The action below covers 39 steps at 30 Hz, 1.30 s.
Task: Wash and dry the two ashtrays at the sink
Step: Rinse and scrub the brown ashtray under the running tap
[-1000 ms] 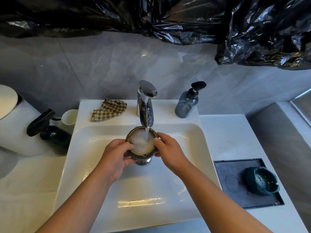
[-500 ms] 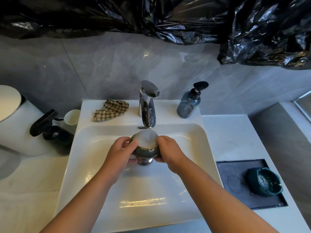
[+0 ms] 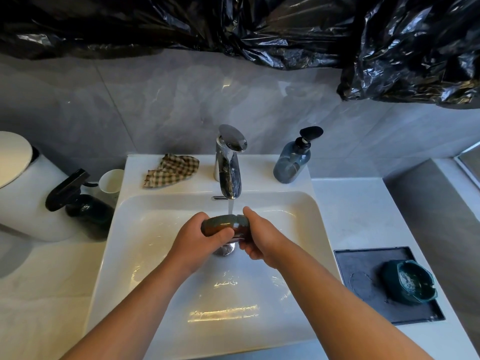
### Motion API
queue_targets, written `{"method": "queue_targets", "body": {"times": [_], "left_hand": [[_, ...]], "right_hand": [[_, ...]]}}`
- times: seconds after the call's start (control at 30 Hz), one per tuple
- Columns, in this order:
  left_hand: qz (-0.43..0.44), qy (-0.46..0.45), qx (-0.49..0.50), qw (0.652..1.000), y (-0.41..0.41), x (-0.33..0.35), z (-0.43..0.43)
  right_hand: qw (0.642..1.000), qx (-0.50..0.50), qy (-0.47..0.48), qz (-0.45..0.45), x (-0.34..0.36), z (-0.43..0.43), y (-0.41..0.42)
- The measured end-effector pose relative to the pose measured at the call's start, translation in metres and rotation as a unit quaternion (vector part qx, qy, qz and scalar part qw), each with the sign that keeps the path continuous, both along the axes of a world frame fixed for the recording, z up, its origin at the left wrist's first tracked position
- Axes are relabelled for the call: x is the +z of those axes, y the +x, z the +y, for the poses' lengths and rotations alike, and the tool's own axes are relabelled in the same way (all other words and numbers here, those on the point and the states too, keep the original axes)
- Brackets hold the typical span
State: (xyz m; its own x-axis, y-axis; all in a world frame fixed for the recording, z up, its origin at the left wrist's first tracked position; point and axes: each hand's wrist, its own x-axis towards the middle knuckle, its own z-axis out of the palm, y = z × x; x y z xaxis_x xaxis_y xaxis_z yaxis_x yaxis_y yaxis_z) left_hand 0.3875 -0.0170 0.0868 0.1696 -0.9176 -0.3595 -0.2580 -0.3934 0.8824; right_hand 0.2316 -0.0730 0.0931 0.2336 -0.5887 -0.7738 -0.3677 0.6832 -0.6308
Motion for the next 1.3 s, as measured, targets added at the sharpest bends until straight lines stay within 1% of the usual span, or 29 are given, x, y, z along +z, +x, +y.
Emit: {"method": "queue_targets", "body": {"times": [0.07,0.13,0.2,0.27,0.33,0.4,0.5,0.57,0.6,0.67,0.7,0.77,0.83,0.9,0.97,1.0,1.07,1.13,1.17,1.2,1.27,1.3], "left_hand": [[0.048,0.02,0.034,0.998,-0.002,-0.001,-0.003],[0.094,0.048,0.056,0.993,-0.004,-0.001,-0.005],[0.109,0.078,0.069,0.989,-0.009,-0.001,-0.006],[0.154,0.111,0.129,0.973,-0.014,0.002,-0.008],[0.207,0.133,0.19,0.95,-0.016,0.005,-0.011],[0.235,0.139,0.211,0.939,-0.014,0.005,-0.014],[0.274,0.135,0.222,0.926,-0.013,0.009,-0.017],[0.278,0.132,0.228,0.924,-0.015,0.012,-0.017],[0.275,0.127,0.236,0.923,-0.017,0.013,-0.017],[0.272,0.112,0.242,0.925,-0.021,0.015,-0.016],[0.272,0.103,0.243,0.926,-0.022,0.016,-0.016],[0.26,0.082,0.237,0.933,-0.023,0.016,-0.015],[0.212,0.053,0.213,0.952,-0.022,0.016,-0.015],[0.14,0.018,0.189,0.972,-0.019,0.013,-0.014],[0.052,-0.015,0.158,0.986,-0.016,0.011,-0.011],[0.016,-0.028,0.14,0.99,-0.016,0.01,-0.008],[-0.023,-0.046,0.119,0.992,-0.016,0.008,-0.004],[-0.032,-0.058,0.119,0.991,-0.015,0.005,-0.002],[-0.029,-0.065,0.123,0.99,-0.013,0.005,-0.003],[-0.027,-0.072,0.128,0.989,-0.012,0.004,-0.004],[-0.028,-0.081,0.136,0.987,-0.011,0.005,-0.007],[-0.028,-0.08,0.143,0.986,-0.011,0.004,-0.008]], "right_hand": [[1.0,0.0,-0.015,-0.005,0.001,0.001,0.0],[0.998,-0.024,-0.05,-0.027,-0.001,0.002,0.002],[0.994,-0.049,-0.091,-0.042,-0.002,0.003,0.006],[0.989,-0.058,-0.129,-0.036,-0.002,0.003,0.012],[0.988,-0.065,-0.14,-0.022,-0.006,0.002,0.016],[0.987,-0.11,-0.109,-0.029,-0.01,0.003,0.018],[0.981,-0.181,-0.028,-0.056,-0.018,0.0,0.019],[0.978,-0.202,-0.013,-0.048,-0.017,0.0,0.023],[0.98,-0.196,-0.034,-0.032,-0.017,0.001,0.024],[0.978,-0.143,-0.149,0.009,-0.015,0.006,0.027],[0.971,-0.108,-0.215,0.015,-0.014,0.01,0.028],[0.955,-0.048,-0.292,0.001,-0.012,0.018,0.029],[0.936,-0.015,-0.351,0.016,-0.017,0.022,0.029],[0.925,-0.002,-0.379,0.023,-0.016,0.024,0.03],[0.938,-0.025,-0.347,-0.008,-0.014,0.024,0.034],[0.948,-0.05,-0.313,-0.024,-0.012,0.022,0.036],[0.973,-0.109,-0.2,-0.044,-0.008,0.014,0.039],[0.983,-0.163,-0.047,-0.065,-0.01,0.008,0.038],[0.977,-0.192,0.013,-0.088,-0.012,0.008,0.037],[0.966,-0.225,0.05,-0.121,-0.014,0.007,0.036],[0.947,-0.267,0.076,-0.164,-0.019,0.008,0.037],[0.945,-0.273,0.074,-0.163,-0.019,0.008,0.039]]}}
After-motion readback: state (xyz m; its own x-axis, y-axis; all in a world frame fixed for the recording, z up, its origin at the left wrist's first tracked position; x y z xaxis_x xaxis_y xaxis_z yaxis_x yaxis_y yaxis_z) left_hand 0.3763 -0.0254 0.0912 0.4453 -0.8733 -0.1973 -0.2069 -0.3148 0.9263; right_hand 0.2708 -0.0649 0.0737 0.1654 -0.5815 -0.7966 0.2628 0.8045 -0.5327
